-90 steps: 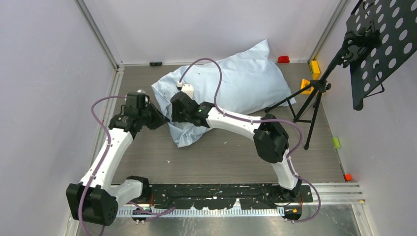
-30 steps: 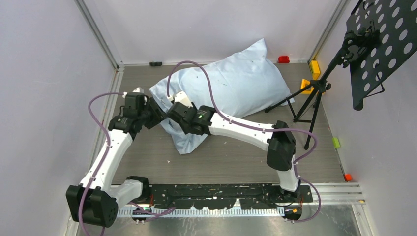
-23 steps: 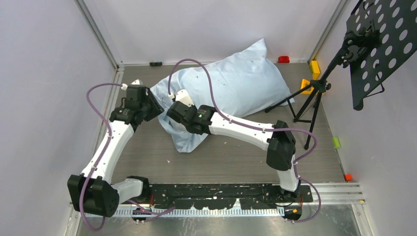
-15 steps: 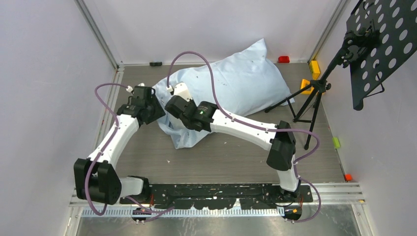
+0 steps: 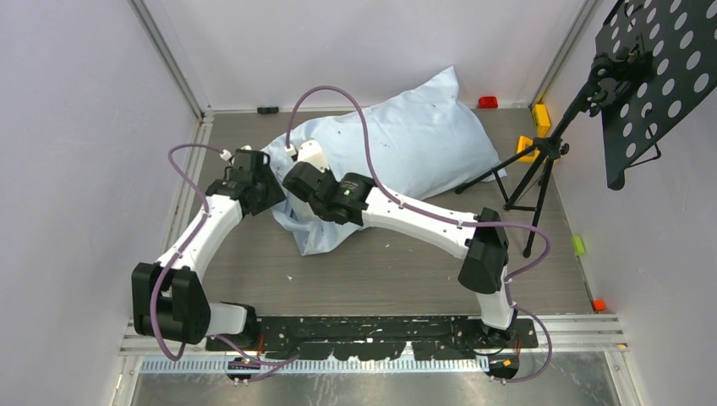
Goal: Put the pillow into the pillowcase
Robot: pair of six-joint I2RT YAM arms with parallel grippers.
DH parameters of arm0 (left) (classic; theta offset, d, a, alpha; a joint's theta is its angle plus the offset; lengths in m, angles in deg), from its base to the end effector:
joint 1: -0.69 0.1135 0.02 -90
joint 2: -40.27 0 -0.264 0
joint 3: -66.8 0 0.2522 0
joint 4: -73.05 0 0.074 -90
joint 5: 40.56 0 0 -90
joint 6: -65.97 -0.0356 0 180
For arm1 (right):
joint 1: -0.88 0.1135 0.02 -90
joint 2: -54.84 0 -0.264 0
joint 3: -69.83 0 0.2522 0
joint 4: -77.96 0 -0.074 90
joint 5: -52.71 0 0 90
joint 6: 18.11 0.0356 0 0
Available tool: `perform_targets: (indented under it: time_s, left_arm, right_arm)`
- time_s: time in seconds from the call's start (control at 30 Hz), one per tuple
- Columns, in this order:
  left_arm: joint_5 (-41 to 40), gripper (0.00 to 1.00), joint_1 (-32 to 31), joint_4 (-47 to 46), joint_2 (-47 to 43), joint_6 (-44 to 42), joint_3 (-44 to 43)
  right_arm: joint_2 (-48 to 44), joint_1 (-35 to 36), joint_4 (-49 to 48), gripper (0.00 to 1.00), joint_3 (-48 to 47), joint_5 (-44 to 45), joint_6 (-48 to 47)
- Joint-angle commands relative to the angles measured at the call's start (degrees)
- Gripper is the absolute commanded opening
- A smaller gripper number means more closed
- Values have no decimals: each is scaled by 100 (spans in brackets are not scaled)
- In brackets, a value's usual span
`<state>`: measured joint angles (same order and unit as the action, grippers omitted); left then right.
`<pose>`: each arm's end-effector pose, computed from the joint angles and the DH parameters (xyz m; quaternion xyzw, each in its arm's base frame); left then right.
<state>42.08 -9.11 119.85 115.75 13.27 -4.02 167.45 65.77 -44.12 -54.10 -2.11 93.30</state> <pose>0.2701 -0.0420 0.2631 -0.2445 0.9100 -0.0760 0.3261 0.2051 0.3894 0.3318 -0.2243 0.8641 0.0362 0.4492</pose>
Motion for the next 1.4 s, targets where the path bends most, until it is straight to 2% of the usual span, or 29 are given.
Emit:
perform_targets:
  time_s: [0.0,0.1,0.13,0.2,0.27,0.37,0.43,0.53,0.7,0.83,0.97,1.1,1.23,1.33,1.37]
  left_arm:
    - [183,48,-31,-158,-127,210,308]
    - [414,40,-39,-126,-346,328,476]
    - [548,34,-46,-148,-447,378,518]
    - [1042,14,-67,-223,-701,522,548]
    - [1468,1,-119,-411,-1004,739,463]
    - [2165,0,-136,-1195,-1430,1304,375]
    - [2324,0,-145,-1927,-1598,1750,481]
    - [2510,0,-179,-3587,-1367,2434,1079]
    - [1706,0,-651,-6155,-451,2554,2060]
    - [1001,0,-807,-6340,473,2711,1882]
    - [1092,0,-831,-5826,1048,2923,1426]
    - [1311,9,-891,-5283,634,2682,1404]
    - [1636,31,-892,-4842,147,2463,1576]
    - [1853,51,-892,-4927,-169,2353,1838]
    - [1941,53,-892,-4929,-241,2285,1880]
  right_arm:
    - [-287,-1,-202,0,-371,-108,115]
    - [-280,-2,-198,0,-506,-266,141]
    - [-275,-2,-193,0,-546,-332,158]
    - [-262,0,-193,0,-641,-490,186]
    - [-266,2,-189,0,-703,-602,264]
    - [-364,5,-201,0,-724,-793,415]
    - [-537,3,-274,0,-708,-849,542]
    - [-928,-25,-671,0,-464,-963,851]
    - [-1359,-54,-1559,0,44,-1387,1349]
    - [-1311,-46,-1835,0,164,-1774,1643]
    - [-1131,-54,-1674,0,138,-1835,1698]
    - [-1041,-152,-1551,0,220,-1952,1722]
    - [-1102,-287,-1690,0,427,-2112,1791]
    - [-1168,-362,-1784,0,527,-2192,1816]
    - [-1185,-374,-1821,0,563,-2199,1822]
